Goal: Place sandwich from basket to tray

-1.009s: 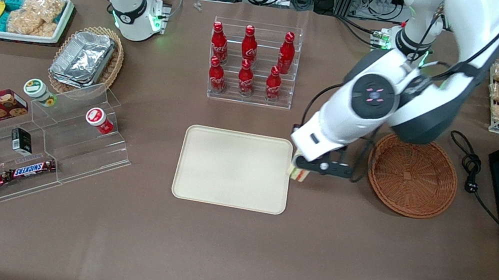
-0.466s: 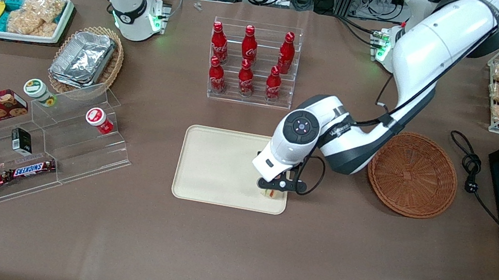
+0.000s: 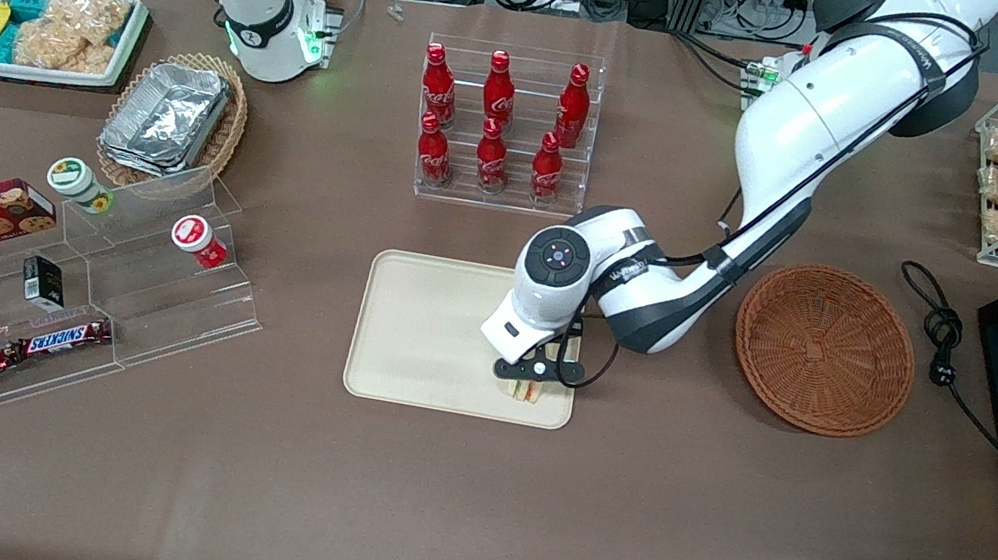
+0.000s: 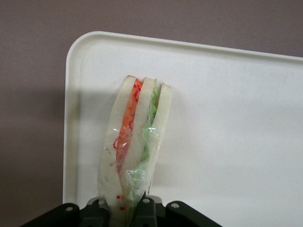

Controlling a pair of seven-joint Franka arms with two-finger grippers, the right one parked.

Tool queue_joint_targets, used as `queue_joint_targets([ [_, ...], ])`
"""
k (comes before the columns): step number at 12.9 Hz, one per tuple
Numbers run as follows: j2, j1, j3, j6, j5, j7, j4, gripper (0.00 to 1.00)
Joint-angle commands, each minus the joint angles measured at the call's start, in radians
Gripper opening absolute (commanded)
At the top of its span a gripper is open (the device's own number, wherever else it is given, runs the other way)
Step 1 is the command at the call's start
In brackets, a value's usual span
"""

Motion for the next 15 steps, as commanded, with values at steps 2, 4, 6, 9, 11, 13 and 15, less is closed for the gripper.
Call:
queue_joint_targets([
  [2, 0.001, -0.014, 0.011, -0.009, 0.025, -0.016, 0.036, 0.99],
  [4, -0.027, -0.003, 0.011, -0.015, 0.025, -0.016, 0.038, 0.99],
  [6, -0.096, 0.008, 0.011, -0.030, 0.014, -0.021, 0.036, 0.99],
  [9, -0.220, 0.071, 0.007, -0.166, 0.006, -0.002, 0.033, 0.99],
  [11, -0.292, 0.151, -0.014, -0.240, -0.030, 0.016, 0.024, 0.99],
  [13, -0.390, 0.251, -0.065, -0.356, -0.121, 0.144, -0.010, 0.99],
  [15, -0.487, 0.267, -0.008, -0.415, -0.219, 0.305, -0.050, 0.99],
])
